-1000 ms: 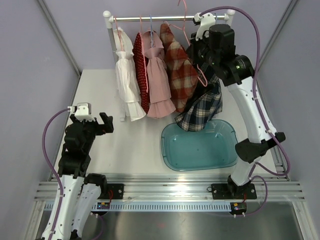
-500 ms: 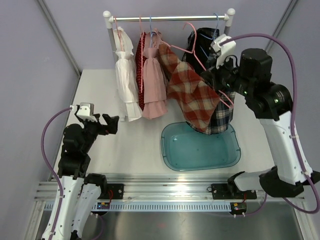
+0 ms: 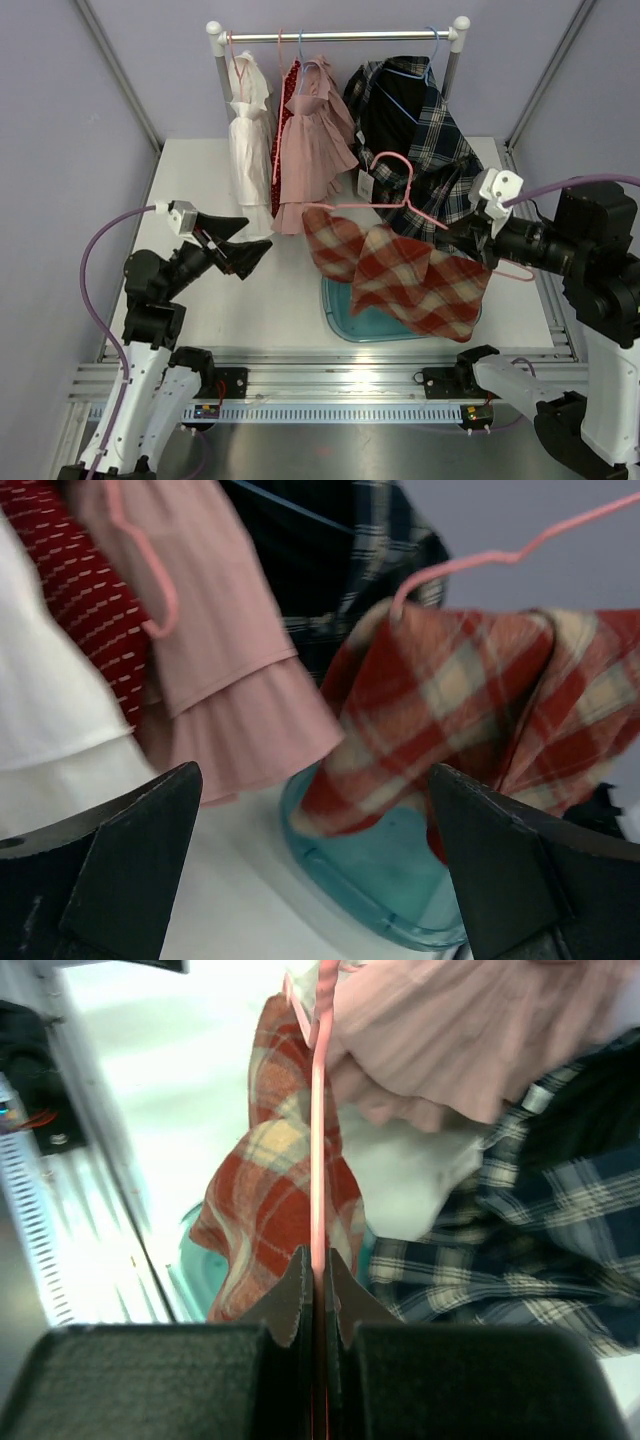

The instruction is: Remove the skirt from the hanger

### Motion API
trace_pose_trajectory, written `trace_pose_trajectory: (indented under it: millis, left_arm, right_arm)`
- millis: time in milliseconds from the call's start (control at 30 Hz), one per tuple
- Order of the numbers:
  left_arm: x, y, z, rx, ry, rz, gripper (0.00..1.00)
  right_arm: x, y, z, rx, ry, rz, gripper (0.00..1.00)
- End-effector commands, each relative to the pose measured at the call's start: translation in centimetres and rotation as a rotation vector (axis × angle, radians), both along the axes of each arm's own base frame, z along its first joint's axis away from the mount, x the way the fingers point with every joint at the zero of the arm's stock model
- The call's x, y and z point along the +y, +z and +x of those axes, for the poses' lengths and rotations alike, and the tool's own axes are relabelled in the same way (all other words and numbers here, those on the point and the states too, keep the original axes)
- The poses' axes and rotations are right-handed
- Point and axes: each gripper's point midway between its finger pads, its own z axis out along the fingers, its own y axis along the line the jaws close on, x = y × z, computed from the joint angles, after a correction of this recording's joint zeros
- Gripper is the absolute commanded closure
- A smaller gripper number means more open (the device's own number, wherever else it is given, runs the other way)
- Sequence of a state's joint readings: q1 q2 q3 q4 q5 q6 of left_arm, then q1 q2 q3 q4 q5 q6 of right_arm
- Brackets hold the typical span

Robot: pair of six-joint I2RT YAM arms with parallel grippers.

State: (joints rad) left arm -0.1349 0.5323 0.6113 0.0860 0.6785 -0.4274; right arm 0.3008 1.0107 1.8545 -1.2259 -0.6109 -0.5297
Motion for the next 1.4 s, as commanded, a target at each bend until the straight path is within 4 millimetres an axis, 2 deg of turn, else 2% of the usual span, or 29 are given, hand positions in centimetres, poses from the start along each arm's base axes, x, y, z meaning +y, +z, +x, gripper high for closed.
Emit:
trace_pose_trajectory:
  millis: [0, 33, 167, 333, 467, 500, 567, 600, 633, 667, 700, 733, 800, 1000, 1167, 1200, 1267, 1300, 1367]
  left_arm:
    - [-3.1, 3.1, -3.0, -0.078, -0.226, -0.062, 0.01]
    - [-3.6, 3.2, -3.4, -0.069, -0.246, -0.057, 0.01]
    - [-6.6, 2.9, -4.9, -0.014, -0.277, -0.061, 0.01]
    - [-8.3, 1.7, -5.8, 0.064, -0.25, -0.076, 0.01]
    - [-10.1, 0.1, -4.8, 0.144, -0.179, -0.067, 0.01]
    - [-11.0, -0.9, -4.0, 0.174, -0.169, -0.042, 0.01]
    - [-12.1, -1.7, -3.3, 0.208, -0.153, -0.026, 0.01]
    - [-12.8, -1.3, -3.0, 0.206, -0.157, -0.021, 0.01]
    - [-13.6, -2.3, -2.3, 0.229, -0.144, 0.009, 0.01]
    - [-14.2, -2.5, -2.1, 0.234, -0.144, 0.02, 0.01]
    - [-14.7, -1.9, -1.8, 0.215, -0.147, 0.012, 0.01]
    - [-15.4, -2.4, -1.6, 0.22, -0.146, 0.023, 0.01]
    - [-16.4, -1.9, -1.3, 0.205, -0.152, 0.011, 0.01]
    - [-18.1, -1.6, -1.3, 0.191, -0.174, -0.005, 0.05]
    - [-19.4, -1.4, -1.7, 0.18, -0.225, -0.006, 0.24]
    - [-19.6, -1.3, -1.7, 0.179, -0.233, -0.009, 0.33]
    - [-20.0, -0.9, -2.2, 0.167, -0.268, -0.011, 0.43]
    - [-20.2, -0.9, -2.3, 0.164, -0.282, -0.008, 0.57]
    - [-20.4, -0.8, -2.9, 0.158, -0.317, -0.003, 0.74]
  right_arm:
    - [2.4, 0.6, -2.0, -0.017, 0.208, 0.063, 1.0]
    - [2.5, -0.3, -1.3, 0.041, 0.181, 0.082, 1.0]
    - [3.0, 0.1, 1.2, 0.062, 0.12, 0.139, 1.0]
    - [3.2, 0.4, 2.3, 0.089, 0.08, 0.176, 1.0]
    - [3.7, 0.0, 2.2, 0.113, 0.109, 0.193, 1.0]
    - [3.8, -0.3, 2.2, 0.123, 0.116, 0.194, 1.0]
    - [3.9, -0.3, 2.2, 0.124, 0.117, 0.199, 1.0]
    - [3.9, -0.3, 2.2, 0.125, 0.119, 0.198, 1.0]
    - [3.8, -0.3, 2.1, 0.121, 0.116, 0.199, 1.0]
    - [3.8, -0.3, 2.1, 0.122, 0.114, 0.199, 1.0]
    - [3.8, -0.4, 2.1, 0.122, 0.114, 0.199, 1.0]
    - [3.7, -0.3, 2.0, 0.121, 0.113, 0.199, 1.0]
    - [3.7, -0.5, 2.1, 0.122, 0.11, 0.199, 1.0]
    - [3.7, -0.8, 2.1, 0.13, 0.109, 0.201, 1.0]
    - [3.6, -0.9, 2.2, 0.136, 0.108, 0.204, 1.0]
    - [3.7, -0.9, 2.3, 0.136, 0.108, 0.204, 1.0]
    - [3.7, -0.9, 2.3, 0.139, 0.107, 0.208, 1.0]
    - [3.6, -0.9, 2.3, 0.137, 0.107, 0.209, 1.0]
    - [3.5, -0.9, 2.4, 0.138, 0.1, 0.21, 1.0]
